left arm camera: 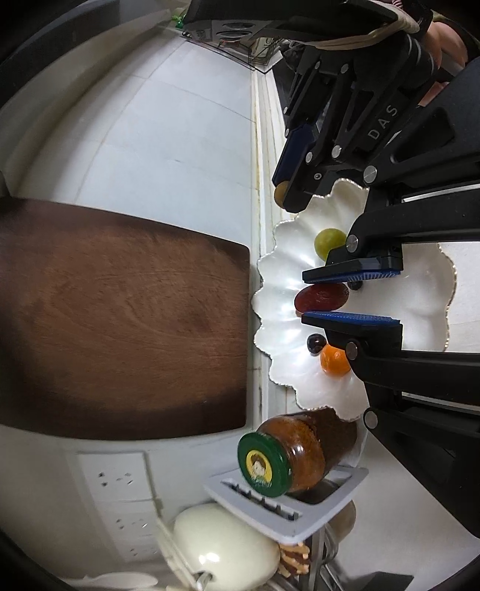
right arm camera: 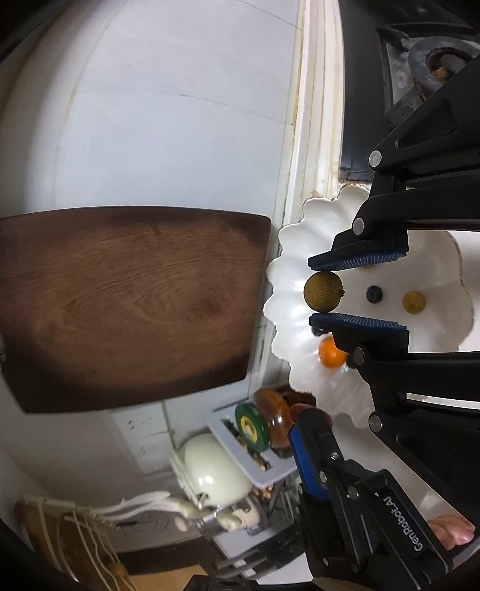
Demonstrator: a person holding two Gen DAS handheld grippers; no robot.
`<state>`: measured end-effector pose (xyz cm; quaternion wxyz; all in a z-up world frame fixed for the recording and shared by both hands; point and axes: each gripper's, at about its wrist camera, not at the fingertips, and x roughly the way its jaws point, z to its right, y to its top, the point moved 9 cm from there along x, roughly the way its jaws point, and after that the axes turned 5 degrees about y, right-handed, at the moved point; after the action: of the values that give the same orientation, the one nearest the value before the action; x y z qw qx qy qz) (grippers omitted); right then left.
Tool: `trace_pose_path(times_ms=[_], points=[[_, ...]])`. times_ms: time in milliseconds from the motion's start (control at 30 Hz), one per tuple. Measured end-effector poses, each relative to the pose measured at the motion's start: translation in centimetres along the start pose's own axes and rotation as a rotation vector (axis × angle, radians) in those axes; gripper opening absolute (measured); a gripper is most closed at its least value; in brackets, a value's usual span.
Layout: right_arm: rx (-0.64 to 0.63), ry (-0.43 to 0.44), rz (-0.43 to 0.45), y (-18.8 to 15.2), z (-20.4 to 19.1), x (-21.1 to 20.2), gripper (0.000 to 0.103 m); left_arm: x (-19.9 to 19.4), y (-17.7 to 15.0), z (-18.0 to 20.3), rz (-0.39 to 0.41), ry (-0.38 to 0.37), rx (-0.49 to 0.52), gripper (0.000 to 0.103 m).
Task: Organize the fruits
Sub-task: 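Carry the brown fruit and red date over the white bowl with both tools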
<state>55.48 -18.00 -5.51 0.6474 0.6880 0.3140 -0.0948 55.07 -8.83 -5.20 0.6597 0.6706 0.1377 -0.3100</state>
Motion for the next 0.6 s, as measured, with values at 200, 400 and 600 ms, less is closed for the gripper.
trace_pose_path(times_ms=[200, 400, 600], points=[[0.037, -0.002, -0.087, -0.2, 1.6, 3.7, 0.025, 3.5, 0.0, -0.3, -0.073, 0.009, 0.001, 0.016], [0.058, -0.019, -0.151, -0.6, 2.7, 6.2, 0.025, 6.6, -0.2, -0.5, -0.127, 0.039, 0.023, 0.016], [0.059, -0.036, -0.218, -1.3, 3.6, 8.4, 0.025, 9.1, -0.8, -0.6, -0.184, 0.054, 0.040, 0.017]])
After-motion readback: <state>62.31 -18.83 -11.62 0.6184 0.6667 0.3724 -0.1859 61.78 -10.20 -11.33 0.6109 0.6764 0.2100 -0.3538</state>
